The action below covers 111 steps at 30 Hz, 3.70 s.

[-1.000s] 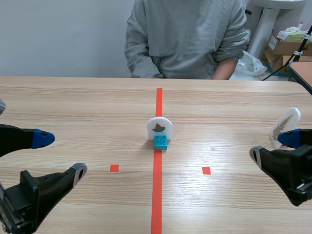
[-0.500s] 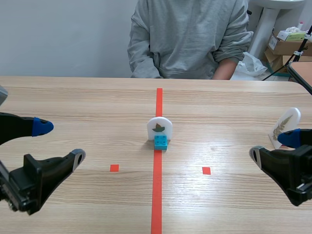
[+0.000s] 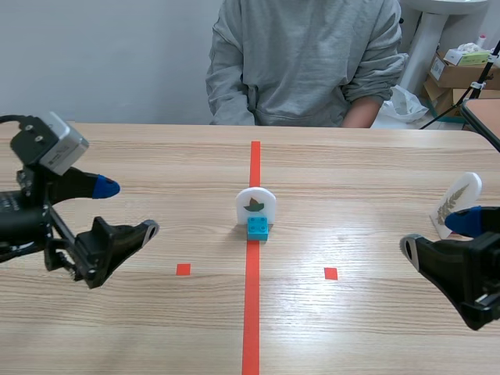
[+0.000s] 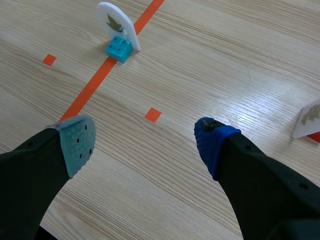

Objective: Do the leaf sorting experiment

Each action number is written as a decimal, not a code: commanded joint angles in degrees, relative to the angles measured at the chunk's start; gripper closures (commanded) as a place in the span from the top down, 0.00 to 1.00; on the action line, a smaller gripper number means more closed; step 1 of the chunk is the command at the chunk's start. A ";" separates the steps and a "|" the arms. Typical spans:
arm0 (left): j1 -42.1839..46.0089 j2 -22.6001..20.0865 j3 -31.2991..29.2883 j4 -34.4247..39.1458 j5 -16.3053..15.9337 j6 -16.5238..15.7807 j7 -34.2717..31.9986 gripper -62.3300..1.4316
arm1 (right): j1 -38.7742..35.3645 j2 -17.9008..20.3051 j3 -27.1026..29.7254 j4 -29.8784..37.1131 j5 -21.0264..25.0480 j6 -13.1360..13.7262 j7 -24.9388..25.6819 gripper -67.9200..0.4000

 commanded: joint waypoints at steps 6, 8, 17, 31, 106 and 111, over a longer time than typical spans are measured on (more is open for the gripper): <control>-13.84 0.92 12.37 -9.57 -0.42 -0.28 -0.87 0.88 | 0.50 0.63 0.15 0.52 0.20 -0.02 1.07 0.61; -17.20 1.75 15.67 -12.48 -0.42 -0.44 -0.87 0.88 | 0.50 0.61 0.15 0.52 0.20 -0.02 1.07 0.61; -27.52 9.70 25.18 -25.00 -0.39 -0.55 -0.90 0.88 | 0.52 0.61 0.15 0.52 0.17 -0.02 1.07 0.61; -35.30 22.97 26.86 -40.04 3.98 0.17 -3.50 0.88 | 0.52 0.61 0.15 0.52 -0.02 -0.02 1.07 0.61; -27.02 19.10 11.43 -30.27 11.91 2.29 -0.79 0.09 | 2.58 0.63 0.15 0.52 -0.24 -0.02 1.07 0.61; -21.97 17.44 1.22 -26.58 10.91 2.49 -0.72 0.09 | 2.58 0.63 0.15 0.52 -0.24 -0.02 1.07 0.61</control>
